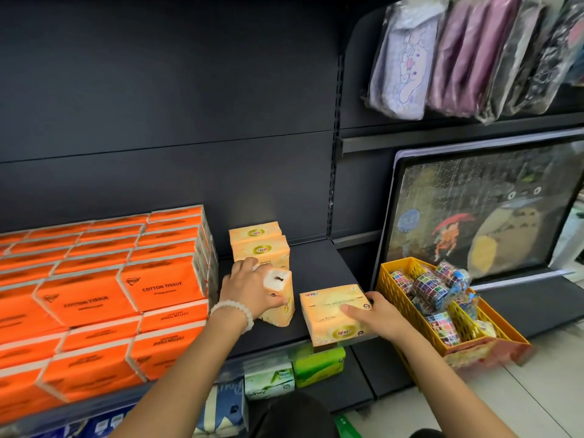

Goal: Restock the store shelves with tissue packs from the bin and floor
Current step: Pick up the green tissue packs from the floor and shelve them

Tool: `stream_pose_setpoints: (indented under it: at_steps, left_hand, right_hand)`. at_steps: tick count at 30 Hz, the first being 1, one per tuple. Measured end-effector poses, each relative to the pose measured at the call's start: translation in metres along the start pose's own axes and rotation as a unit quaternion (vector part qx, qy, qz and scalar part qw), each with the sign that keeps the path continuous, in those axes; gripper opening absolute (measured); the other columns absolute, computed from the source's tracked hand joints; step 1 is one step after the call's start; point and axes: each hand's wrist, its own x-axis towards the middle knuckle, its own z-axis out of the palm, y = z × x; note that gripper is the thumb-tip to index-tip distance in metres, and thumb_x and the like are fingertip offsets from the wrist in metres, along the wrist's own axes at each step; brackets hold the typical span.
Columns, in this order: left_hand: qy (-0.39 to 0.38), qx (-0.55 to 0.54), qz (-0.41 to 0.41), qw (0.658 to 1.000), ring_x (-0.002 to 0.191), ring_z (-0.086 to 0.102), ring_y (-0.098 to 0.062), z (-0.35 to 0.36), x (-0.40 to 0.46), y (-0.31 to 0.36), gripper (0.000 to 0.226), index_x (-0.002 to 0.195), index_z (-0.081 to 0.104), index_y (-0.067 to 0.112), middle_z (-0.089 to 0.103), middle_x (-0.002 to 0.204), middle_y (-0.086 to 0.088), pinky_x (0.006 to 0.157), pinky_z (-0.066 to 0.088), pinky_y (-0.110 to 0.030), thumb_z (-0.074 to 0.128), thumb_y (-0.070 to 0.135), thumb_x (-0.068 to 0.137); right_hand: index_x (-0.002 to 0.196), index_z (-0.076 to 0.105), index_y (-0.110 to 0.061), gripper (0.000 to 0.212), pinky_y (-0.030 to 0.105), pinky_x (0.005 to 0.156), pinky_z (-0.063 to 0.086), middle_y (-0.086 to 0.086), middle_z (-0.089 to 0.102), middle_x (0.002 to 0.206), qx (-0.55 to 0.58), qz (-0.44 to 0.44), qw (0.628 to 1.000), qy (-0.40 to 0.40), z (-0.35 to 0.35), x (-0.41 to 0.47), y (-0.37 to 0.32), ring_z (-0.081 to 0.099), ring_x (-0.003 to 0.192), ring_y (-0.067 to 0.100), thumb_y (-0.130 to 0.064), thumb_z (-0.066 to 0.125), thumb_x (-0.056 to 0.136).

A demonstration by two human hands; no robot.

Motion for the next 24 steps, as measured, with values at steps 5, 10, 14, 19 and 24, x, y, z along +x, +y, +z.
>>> stream_pose_setpoints:
  at_steps: [5,10,14,19,24]
  left_hand:
    - [0.009,0.004,0.005,1.000,0.131,0.028,-0.020,-0.002,-0.004,-0.002,0.086,0.141,0.037,0.030,0.035,0.138,0.002,0.107,0.031,-0.036,0.065,0.068,0.069]
    - [-0.026,0.016,0.053,0.998,0.132,0.027,-0.016,-0.014,0.003,-0.009,0.084,0.137,0.043,0.026,0.038,0.138,0.004,0.108,0.030,-0.037,0.068,0.066,0.067]
    - [-0.058,0.030,0.096,0.993,0.133,0.028,-0.019,-0.018,0.003,-0.009,0.082,0.145,0.025,0.035,0.035,0.143,0.006,0.106,0.032,-0.039,0.063,0.059,0.077]
    - [-0.065,0.076,0.119,0.988,0.128,0.028,-0.023,-0.018,0.007,-0.005,0.069,0.142,0.024,0.044,0.033,0.140,0.010,0.099,0.034,-0.042,0.060,0.048,0.083]
    - [-0.046,0.103,0.076,0.991,0.133,0.023,-0.021,-0.013,0.011,-0.017,0.082,0.149,0.008,0.031,0.031,0.146,0.003,0.102,0.031,-0.042,0.054,0.012,0.085]
  right_hand:
    - [0.139,0.032,-0.007,0.088,0.029,0.075,0.055,0.006,0.059,0.121,0.051,0.030,0.998,-0.016,0.000,0.000,0.001,0.063,0.096,0.016,-0.038,0.079,0.072]
    - [0.138,0.032,-0.005,0.088,0.028,0.063,0.056,0.005,0.062,0.109,0.077,0.068,0.994,-0.040,-0.007,0.000,-0.007,0.065,0.086,0.014,-0.028,0.083,0.069]
    - [0.144,0.026,-0.007,0.097,0.022,0.061,0.051,0.007,0.059,0.121,0.058,0.055,0.995,-0.052,-0.018,0.001,-0.013,0.062,0.089,0.014,-0.027,0.083,0.068]
    - [0.140,0.035,-0.012,0.085,0.024,0.070,0.053,0.001,0.061,0.112,0.055,0.000,0.997,-0.049,-0.027,-0.001,-0.017,0.061,0.093,0.014,-0.015,0.082,0.069]
    - [0.144,0.026,-0.019,0.097,0.028,0.078,0.050,-0.003,0.053,0.111,0.034,-0.092,0.995,0.002,-0.033,-0.002,-0.023,0.055,0.102,0.017,-0.009,0.083,0.066]
